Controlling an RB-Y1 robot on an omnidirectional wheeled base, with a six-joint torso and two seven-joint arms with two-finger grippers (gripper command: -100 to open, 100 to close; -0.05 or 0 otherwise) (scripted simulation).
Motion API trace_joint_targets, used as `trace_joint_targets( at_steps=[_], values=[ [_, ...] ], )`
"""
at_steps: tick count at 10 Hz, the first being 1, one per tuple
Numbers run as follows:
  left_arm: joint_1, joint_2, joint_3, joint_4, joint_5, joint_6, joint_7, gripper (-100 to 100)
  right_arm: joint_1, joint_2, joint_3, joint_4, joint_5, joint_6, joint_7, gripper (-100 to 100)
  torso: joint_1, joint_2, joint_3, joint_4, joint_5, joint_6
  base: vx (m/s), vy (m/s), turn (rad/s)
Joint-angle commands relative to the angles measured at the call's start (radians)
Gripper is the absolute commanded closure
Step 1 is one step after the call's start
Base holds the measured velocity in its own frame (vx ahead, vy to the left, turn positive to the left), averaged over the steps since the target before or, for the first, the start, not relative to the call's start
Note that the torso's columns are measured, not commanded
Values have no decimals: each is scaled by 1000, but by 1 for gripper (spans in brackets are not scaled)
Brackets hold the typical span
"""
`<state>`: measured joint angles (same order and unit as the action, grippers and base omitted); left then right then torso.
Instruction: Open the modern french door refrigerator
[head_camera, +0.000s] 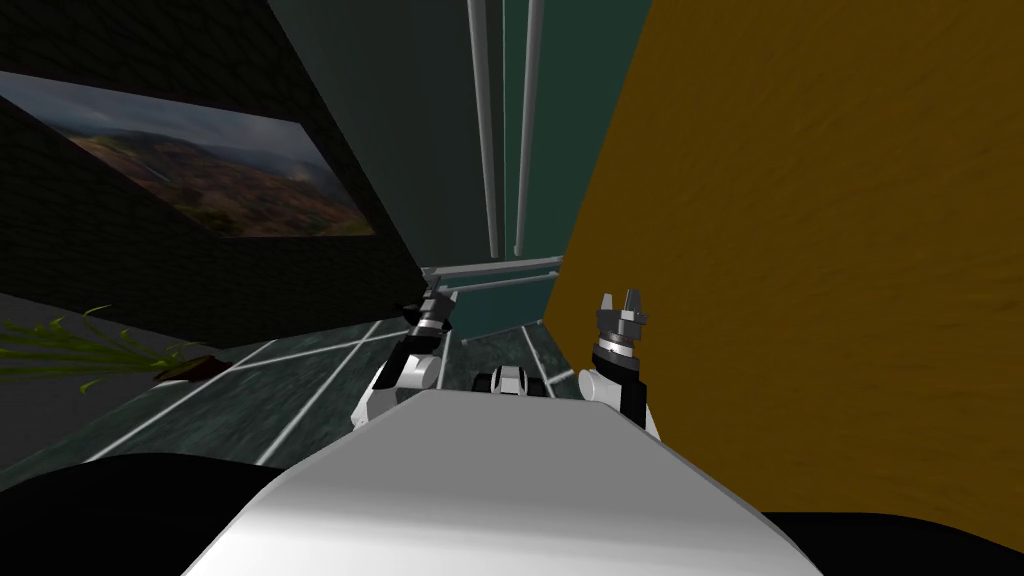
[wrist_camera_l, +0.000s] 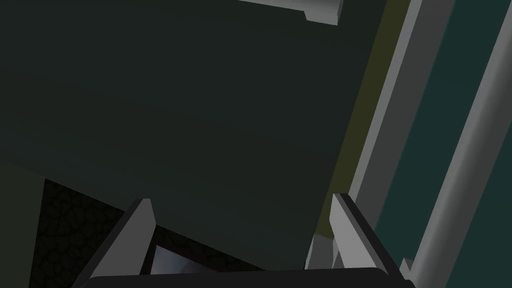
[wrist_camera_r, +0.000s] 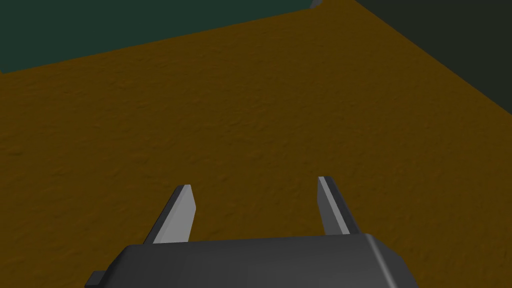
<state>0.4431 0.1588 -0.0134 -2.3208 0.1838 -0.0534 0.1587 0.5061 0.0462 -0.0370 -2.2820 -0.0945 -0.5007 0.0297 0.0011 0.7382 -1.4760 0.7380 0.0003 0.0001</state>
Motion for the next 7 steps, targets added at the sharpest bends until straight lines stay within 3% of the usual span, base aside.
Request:
trace_joint_targets(
  at_steps=[1,7],
  values=[
    [-20,11,1,-17,23,73,23,-100,0,0,0,0,0,0,0,0,0,0,0,0,0,0,126,-23,79],
    [-51,30,2,-42,65,211,65,-100,0,0,0,0,0,0,0,0,-1,1,0,0,0,0,95,-29,52]
  ],
)
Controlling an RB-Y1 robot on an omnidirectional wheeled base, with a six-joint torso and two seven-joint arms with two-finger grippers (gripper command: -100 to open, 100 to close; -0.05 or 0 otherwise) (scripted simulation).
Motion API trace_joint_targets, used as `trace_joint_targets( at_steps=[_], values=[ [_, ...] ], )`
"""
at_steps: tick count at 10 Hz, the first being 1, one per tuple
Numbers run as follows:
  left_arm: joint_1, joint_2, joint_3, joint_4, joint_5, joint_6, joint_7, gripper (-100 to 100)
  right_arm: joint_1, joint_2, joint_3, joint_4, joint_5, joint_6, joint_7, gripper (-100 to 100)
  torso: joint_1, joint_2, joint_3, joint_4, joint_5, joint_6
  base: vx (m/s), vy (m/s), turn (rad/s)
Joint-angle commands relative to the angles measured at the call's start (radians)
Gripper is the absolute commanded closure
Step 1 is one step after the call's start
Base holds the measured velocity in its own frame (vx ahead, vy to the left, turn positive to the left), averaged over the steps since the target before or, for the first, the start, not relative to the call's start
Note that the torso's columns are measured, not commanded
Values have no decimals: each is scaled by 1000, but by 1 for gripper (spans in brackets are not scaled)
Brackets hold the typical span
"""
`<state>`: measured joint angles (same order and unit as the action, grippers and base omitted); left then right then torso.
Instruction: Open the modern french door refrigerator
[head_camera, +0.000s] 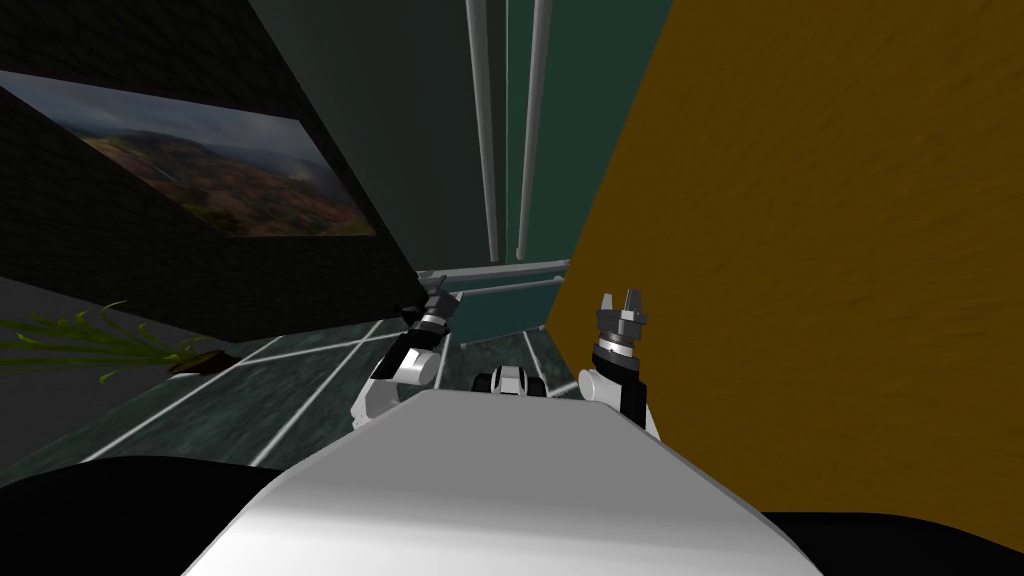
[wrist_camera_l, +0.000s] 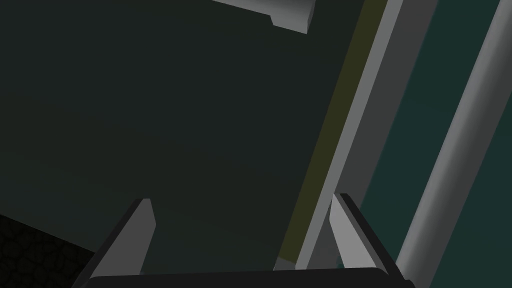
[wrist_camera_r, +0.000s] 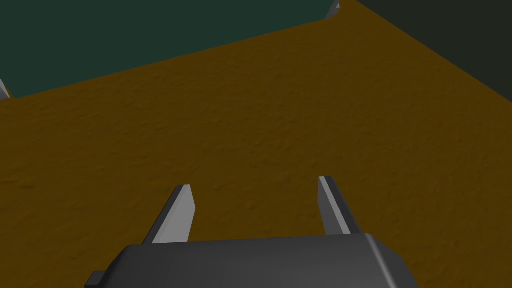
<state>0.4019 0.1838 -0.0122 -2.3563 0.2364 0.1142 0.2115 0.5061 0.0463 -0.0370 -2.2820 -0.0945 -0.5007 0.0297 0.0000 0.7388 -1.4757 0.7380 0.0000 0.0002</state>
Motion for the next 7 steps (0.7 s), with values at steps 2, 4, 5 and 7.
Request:
trace_joint_targets(
  at_steps=[2,4,5,7],
  values=[
    [-25,12,1,-15,33,104,33,-100,0,0,0,0,0,0,0,0,0,0,0,0,0,0,107,-40,98],
    [-33,13,1,-19,44,144,44,-100,0,0,0,0,0,0,0,0,0,-3,-2,-1,0,0,121,-34,47],
    [-41,14,1,-23,55,178,55,-100,0,0,0,0,0,0,0,0,0,0,0,0,0,0,93,-30,42],
    [-49,13,1,-27,66,212,66,-100,0,0,0,0,0,0,0,0,-1,0,0,0,0,0,91,-43,65]
  ],
)
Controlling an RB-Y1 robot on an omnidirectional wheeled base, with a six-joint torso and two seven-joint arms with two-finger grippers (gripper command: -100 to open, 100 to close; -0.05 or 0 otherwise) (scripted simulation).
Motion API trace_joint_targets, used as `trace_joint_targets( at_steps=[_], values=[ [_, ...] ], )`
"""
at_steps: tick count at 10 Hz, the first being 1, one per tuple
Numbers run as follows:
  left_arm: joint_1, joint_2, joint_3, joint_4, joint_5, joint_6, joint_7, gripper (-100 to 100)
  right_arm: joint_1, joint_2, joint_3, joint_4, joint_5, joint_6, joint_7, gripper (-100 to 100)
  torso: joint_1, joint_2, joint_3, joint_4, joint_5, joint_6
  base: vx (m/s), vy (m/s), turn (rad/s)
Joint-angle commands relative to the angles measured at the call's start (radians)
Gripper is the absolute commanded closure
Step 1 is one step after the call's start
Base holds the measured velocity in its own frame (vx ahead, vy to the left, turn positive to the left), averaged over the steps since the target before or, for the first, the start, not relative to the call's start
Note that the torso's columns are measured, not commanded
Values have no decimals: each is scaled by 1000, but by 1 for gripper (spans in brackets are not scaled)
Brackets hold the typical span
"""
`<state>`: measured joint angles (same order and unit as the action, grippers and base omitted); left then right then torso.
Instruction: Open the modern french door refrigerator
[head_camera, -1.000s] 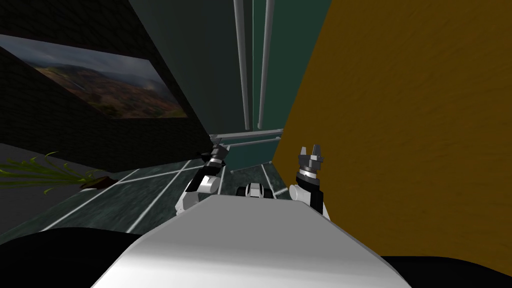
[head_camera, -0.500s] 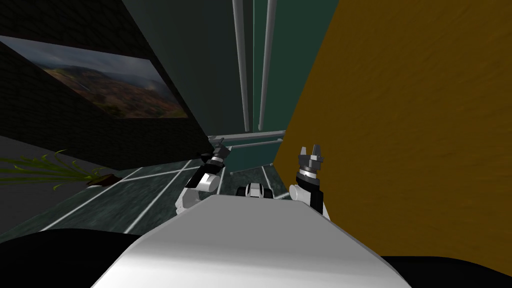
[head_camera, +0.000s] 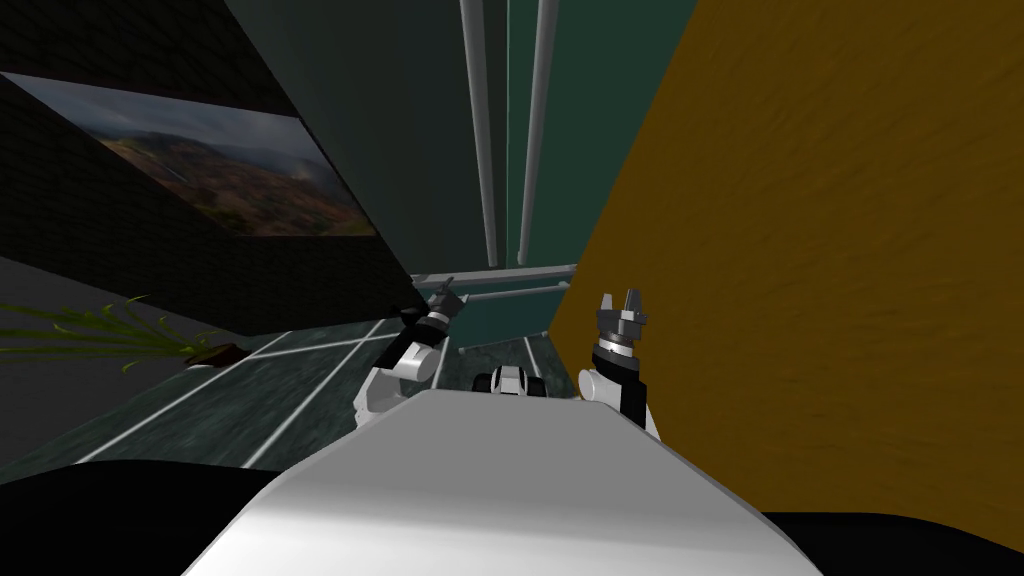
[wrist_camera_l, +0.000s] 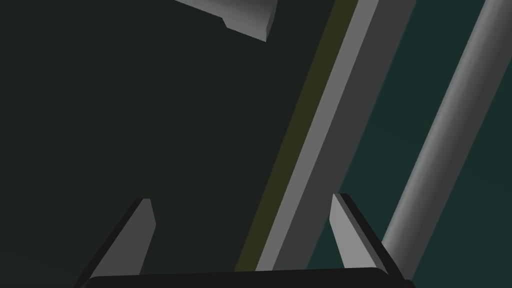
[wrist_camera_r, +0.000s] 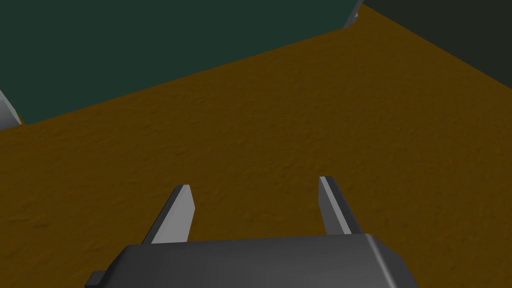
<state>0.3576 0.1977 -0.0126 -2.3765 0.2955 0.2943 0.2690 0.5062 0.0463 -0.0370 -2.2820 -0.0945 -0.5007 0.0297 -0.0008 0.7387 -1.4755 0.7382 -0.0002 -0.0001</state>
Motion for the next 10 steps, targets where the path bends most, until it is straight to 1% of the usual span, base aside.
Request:
trace_joint_targets(
  at_steps=[1,2,3,5,6,8,9,10],
  values=[
    [-12,-2,1,-12,18,67,20,-100,0,0,0,0,0,0,0,0,1,1,0,0,0,0,69,-24,48],
    [-20,-4,1,-16,30,95,31,-100,0,0,0,0,0,0,0,0,2,1,0,0,0,0,113,-32,80],
    [-20,-4,1,-16,30,103,31,-100,0,0,0,0,0,0,0,0,1,-2,-1,-1,0,0,97,-32,41],
    [-36,-10,2,-26,53,166,55,-100,0,0,0,0,0,0,0,0,0,-1,-1,0,0,0,115,-39,81],
    [-36,-10,2,-26,53,176,55,-100,0,0,0,0,0,0,0,0,1,-2,-1,-1,0,0,92,-21,31],
    [-52,-19,2,-38,78,243,79,-100,0,0,0,0,0,0,0,0,1,1,0,0,0,0,100,-38,67],
    [-52,-19,2,-38,78,251,79,-100,0,0,0,0,0,0,0,0,0,-1,-1,0,0,0,88,-42,41],
    [-60,-24,2,-45,90,289,92,-100,0,0,0,0,0,0,0,0,1,0,0,0,0,0,95,-40,58]
  ],
)
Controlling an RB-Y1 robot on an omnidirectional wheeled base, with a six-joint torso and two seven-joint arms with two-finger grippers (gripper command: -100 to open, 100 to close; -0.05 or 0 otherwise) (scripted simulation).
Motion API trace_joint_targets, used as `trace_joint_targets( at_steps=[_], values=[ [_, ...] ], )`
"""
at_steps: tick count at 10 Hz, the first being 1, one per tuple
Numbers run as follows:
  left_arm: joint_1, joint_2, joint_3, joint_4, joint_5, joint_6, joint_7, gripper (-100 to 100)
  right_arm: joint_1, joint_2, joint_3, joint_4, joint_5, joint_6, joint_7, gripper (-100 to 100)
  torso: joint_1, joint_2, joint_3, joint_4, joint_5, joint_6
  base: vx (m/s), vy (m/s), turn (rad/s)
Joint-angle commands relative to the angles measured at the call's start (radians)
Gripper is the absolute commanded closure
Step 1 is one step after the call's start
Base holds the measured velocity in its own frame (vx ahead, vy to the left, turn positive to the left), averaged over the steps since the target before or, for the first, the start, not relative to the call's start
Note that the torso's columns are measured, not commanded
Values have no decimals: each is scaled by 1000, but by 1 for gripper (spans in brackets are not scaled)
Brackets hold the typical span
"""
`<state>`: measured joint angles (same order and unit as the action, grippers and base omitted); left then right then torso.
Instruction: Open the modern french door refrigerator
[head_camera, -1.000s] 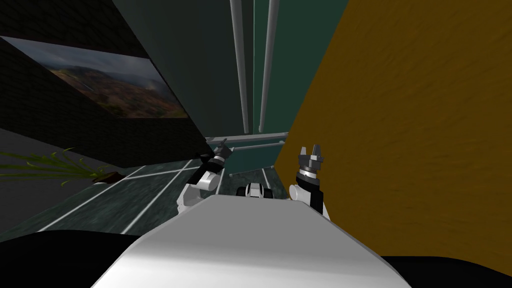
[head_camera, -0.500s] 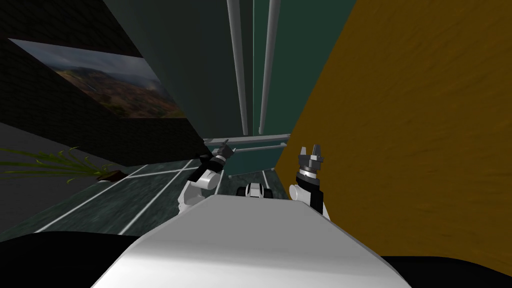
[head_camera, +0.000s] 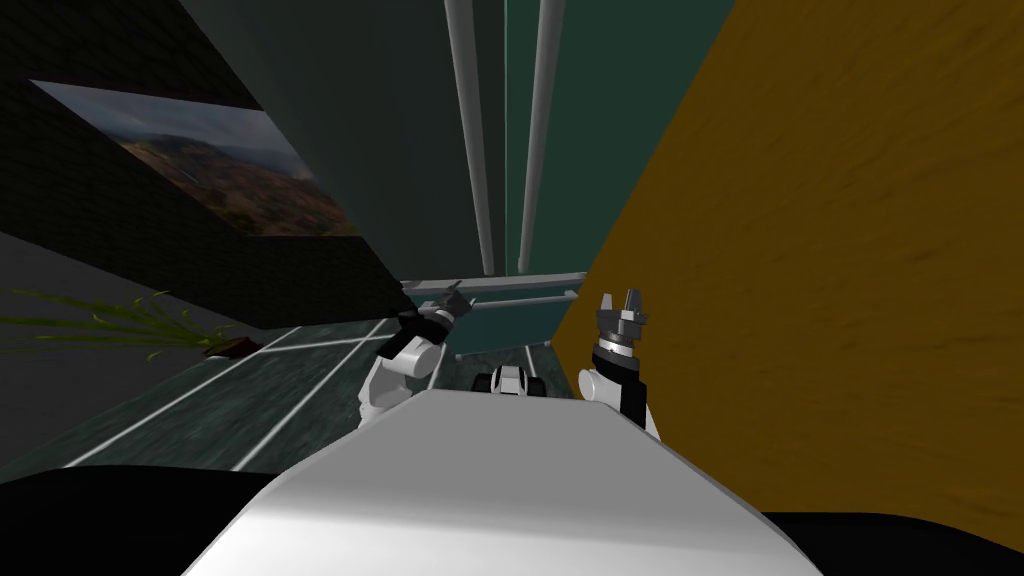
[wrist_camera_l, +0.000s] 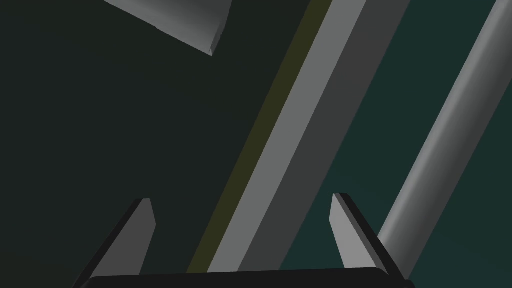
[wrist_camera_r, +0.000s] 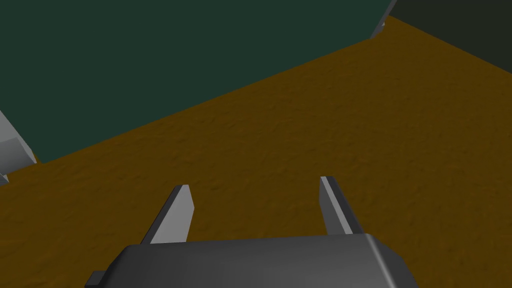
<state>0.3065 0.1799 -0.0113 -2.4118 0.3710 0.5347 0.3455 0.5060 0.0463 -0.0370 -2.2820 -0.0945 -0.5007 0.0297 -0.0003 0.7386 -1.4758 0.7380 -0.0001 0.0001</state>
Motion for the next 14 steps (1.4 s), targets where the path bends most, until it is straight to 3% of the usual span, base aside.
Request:
trace_joint_targets(
  at_steps=[1,6,10,13,14],
  values=[
    [-17,-14,1,-19,26,72,27,-100,0,0,0,0,0,0,0,0,0,-1,0,0,0,0,124,-47,102],
    [-40,-48,1,-55,60,189,61,-100,0,0,0,0,0,0,0,0,1,0,0,0,0,0,87,-46,52],
    [-63,-142,1,-135,95,296,96,-100,0,0,0,0,0,0,0,0,0,-1,0,0,0,0,109,-51,73],
    [-70,-226,1,-203,106,330,107,-100,0,0,0,0,0,0,0,0,1,1,1,1,0,0,64,-31,28],
    [-58,-208,-4,-190,107,314,100,-100,0,0,0,0,0,0,0,0,2,2,1,1,0,0,17,-7,3]
  ],
)
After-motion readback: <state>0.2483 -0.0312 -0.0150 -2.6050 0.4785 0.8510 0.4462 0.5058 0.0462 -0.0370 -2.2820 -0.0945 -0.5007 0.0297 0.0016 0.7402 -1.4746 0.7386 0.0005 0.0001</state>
